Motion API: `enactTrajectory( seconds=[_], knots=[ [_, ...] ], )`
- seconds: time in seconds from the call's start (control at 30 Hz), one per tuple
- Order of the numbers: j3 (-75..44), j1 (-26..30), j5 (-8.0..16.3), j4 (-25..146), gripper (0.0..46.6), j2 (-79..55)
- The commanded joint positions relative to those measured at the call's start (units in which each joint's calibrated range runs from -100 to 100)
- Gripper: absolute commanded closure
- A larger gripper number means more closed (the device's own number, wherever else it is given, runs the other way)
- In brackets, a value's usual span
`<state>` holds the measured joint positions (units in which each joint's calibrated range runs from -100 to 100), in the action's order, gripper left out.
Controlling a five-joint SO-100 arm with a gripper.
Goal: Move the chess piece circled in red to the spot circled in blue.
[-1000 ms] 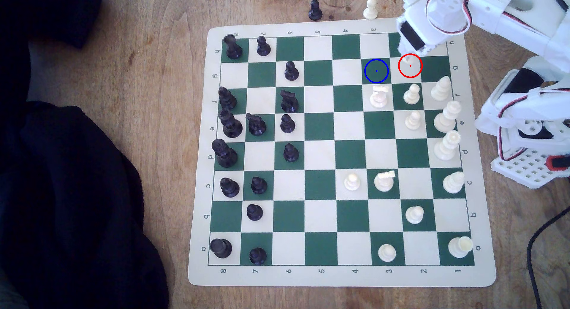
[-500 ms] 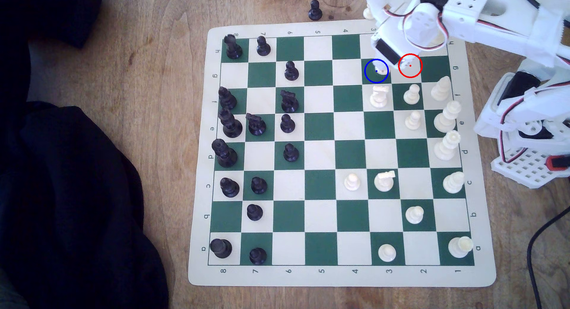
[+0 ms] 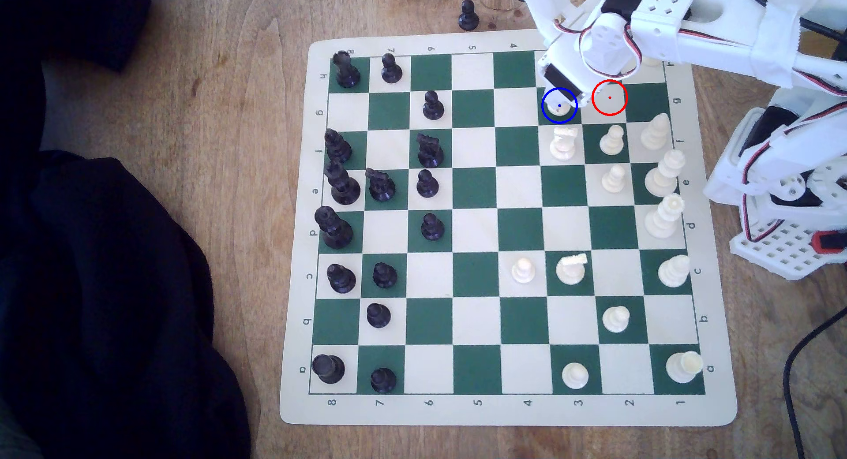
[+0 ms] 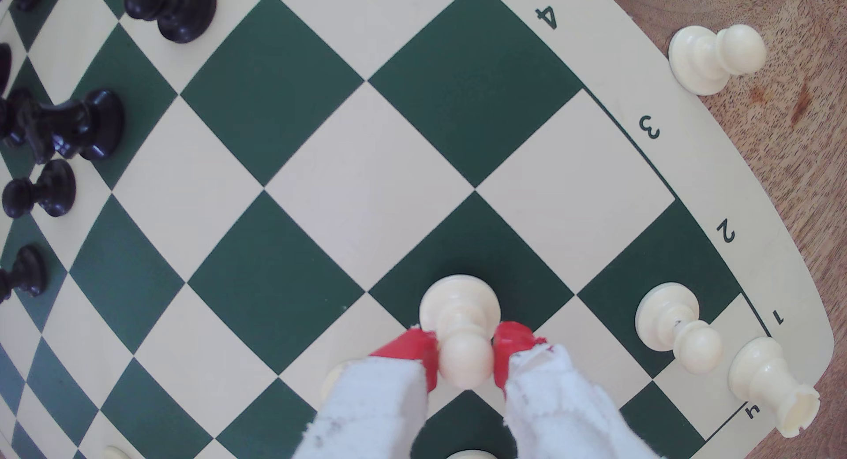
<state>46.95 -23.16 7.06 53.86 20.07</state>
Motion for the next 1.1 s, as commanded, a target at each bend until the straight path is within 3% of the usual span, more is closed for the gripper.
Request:
enactTrajectory(
  seconds=[0.0, 0.47, 0.8, 1.07],
  knots=[
    [-4.52, -0.82, -0.59, -0.71, 45.6, 0.22],
    [-4.61, -0.66, -0.73, -2.27, 45.0, -2.41],
    [-4.61, -1.68, -0.73, -3.00, 31.6, -1.99],
    [-4.61, -1.83, -0.44, 1.09, 29.7, 3.87]
  ],
)
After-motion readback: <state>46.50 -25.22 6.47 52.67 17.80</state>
